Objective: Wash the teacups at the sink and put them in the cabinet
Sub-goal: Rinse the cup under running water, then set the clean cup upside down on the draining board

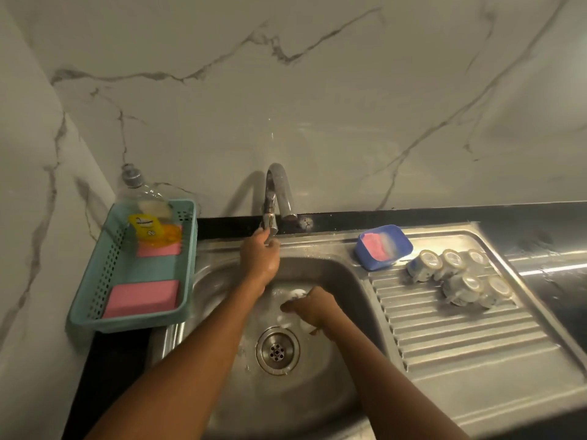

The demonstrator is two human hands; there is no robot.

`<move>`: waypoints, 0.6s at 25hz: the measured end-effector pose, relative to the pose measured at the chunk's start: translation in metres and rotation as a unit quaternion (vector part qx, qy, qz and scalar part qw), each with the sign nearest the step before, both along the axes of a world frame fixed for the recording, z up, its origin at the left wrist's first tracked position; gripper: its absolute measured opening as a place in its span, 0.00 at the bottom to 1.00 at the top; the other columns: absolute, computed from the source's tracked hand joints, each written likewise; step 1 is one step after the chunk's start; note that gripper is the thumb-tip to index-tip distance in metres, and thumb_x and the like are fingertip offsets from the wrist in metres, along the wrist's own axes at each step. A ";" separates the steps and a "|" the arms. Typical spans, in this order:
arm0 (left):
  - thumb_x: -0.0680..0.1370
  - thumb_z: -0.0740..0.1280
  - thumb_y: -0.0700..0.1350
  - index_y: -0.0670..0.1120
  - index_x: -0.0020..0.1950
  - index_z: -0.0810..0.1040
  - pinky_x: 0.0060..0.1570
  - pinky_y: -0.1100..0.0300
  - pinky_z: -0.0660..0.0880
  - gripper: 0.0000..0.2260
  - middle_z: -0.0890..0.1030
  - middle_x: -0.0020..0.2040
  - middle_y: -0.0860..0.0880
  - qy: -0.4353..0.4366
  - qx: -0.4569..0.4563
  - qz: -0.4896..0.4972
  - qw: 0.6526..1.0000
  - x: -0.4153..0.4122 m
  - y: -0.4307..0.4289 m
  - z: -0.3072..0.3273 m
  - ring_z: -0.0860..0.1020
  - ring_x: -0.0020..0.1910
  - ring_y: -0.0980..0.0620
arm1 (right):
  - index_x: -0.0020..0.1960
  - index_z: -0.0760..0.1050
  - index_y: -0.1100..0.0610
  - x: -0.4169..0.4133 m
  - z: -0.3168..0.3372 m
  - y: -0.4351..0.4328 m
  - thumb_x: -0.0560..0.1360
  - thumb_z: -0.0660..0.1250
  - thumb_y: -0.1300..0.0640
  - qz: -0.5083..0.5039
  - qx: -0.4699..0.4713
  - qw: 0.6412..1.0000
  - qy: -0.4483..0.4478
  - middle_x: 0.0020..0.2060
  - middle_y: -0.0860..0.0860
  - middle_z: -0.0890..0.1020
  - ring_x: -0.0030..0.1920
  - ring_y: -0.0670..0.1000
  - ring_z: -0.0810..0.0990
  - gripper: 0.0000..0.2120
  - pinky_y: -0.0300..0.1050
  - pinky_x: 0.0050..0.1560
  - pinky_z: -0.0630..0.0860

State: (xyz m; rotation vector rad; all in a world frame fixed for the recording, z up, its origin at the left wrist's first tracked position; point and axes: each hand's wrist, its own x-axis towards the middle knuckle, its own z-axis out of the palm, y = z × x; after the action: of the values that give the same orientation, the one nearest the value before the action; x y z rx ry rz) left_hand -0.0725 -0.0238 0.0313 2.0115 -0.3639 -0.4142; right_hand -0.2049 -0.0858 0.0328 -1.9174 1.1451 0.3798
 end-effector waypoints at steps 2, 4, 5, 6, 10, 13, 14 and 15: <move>0.82 0.64 0.41 0.40 0.52 0.84 0.44 0.58 0.72 0.10 0.83 0.57 0.39 -0.007 0.006 0.034 0.999 -0.031 0.009 -0.007 0.81 0.54 0.41 | 0.64 0.72 0.58 -0.014 0.001 0.004 0.73 0.73 0.48 -0.064 0.050 0.996 -0.033 0.53 0.55 0.79 0.49 0.57 0.82 0.25 0.48 0.35 0.80; 0.81 0.65 0.46 0.42 0.54 0.83 0.44 0.58 0.71 0.11 0.85 0.53 0.42 0.038 0.051 0.032 0.997 -0.064 0.019 -0.011 0.82 0.51 0.44 | 0.60 0.73 0.57 -0.025 -0.001 0.007 0.73 0.72 0.49 -0.093 0.083 0.991 -0.050 0.51 0.57 0.81 0.44 0.57 0.82 0.21 0.44 0.29 0.78; 0.81 0.64 0.49 0.43 0.56 0.82 0.46 0.57 0.72 0.13 0.84 0.54 0.43 0.070 0.082 0.025 0.994 -0.083 0.024 -0.010 0.81 0.51 0.45 | 0.57 0.75 0.58 -0.031 0.002 0.011 0.71 0.72 0.50 -0.111 0.101 0.987 -0.057 0.49 0.58 0.82 0.41 0.57 0.82 0.19 0.44 0.30 0.79; 0.81 0.64 0.53 0.43 0.58 0.81 0.48 0.56 0.74 0.15 0.84 0.55 0.43 0.109 0.097 0.024 0.989 -0.099 0.029 -0.010 0.81 0.52 0.44 | 0.54 0.78 0.58 -0.037 0.005 0.014 0.70 0.72 0.50 -0.127 0.123 0.982 -0.066 0.48 0.59 0.83 0.41 0.56 0.83 0.17 0.47 0.34 0.82; 0.78 0.64 0.63 0.45 0.60 0.80 0.47 0.48 0.80 0.23 0.83 0.56 0.41 0.403 -0.073 0.097 0.907 -0.144 0.043 0.012 0.82 0.49 0.40 | 0.50 0.82 0.60 -0.050 0.030 0.027 0.72 0.69 0.48 -0.124 0.166 0.972 -0.111 0.42 0.58 0.85 0.41 0.57 0.85 0.16 0.52 0.45 0.84; 0.78 0.65 0.62 0.43 0.61 0.80 0.37 0.47 0.82 0.24 0.83 0.55 0.37 0.468 -0.161 0.067 0.867 -0.157 0.050 0.060 0.83 0.43 0.39 | 0.49 0.79 0.61 -0.060 0.064 0.028 0.79 0.64 0.47 -0.067 0.167 0.974 -0.137 0.39 0.58 0.83 0.37 0.55 0.83 0.16 0.47 0.38 0.81; 0.79 0.65 0.61 0.42 0.61 0.79 0.37 0.48 0.82 0.24 0.82 0.55 0.36 0.460 -0.173 0.049 0.870 -0.159 0.054 0.081 0.83 0.42 0.40 | 0.47 0.77 0.59 -0.062 0.081 0.028 0.81 0.61 0.48 -0.022 0.164 0.975 -0.148 0.38 0.58 0.83 0.37 0.54 0.82 0.15 0.46 0.37 0.79; 0.79 0.66 0.60 0.42 0.61 0.79 0.38 0.47 0.83 0.23 0.82 0.57 0.35 0.448 -0.184 0.033 0.874 -0.160 0.057 0.102 0.83 0.42 0.39 | 0.47 0.75 0.58 -0.062 0.099 0.026 0.83 0.58 0.50 0.032 0.146 0.976 -0.161 0.39 0.58 0.82 0.38 0.54 0.82 0.14 0.46 0.36 0.77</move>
State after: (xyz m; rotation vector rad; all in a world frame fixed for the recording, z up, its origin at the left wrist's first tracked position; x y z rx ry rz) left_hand -0.2321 0.0328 0.1337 1.2721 0.2026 -1.0793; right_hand -0.2672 -0.0598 0.1318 -1.6836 0.7699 0.2449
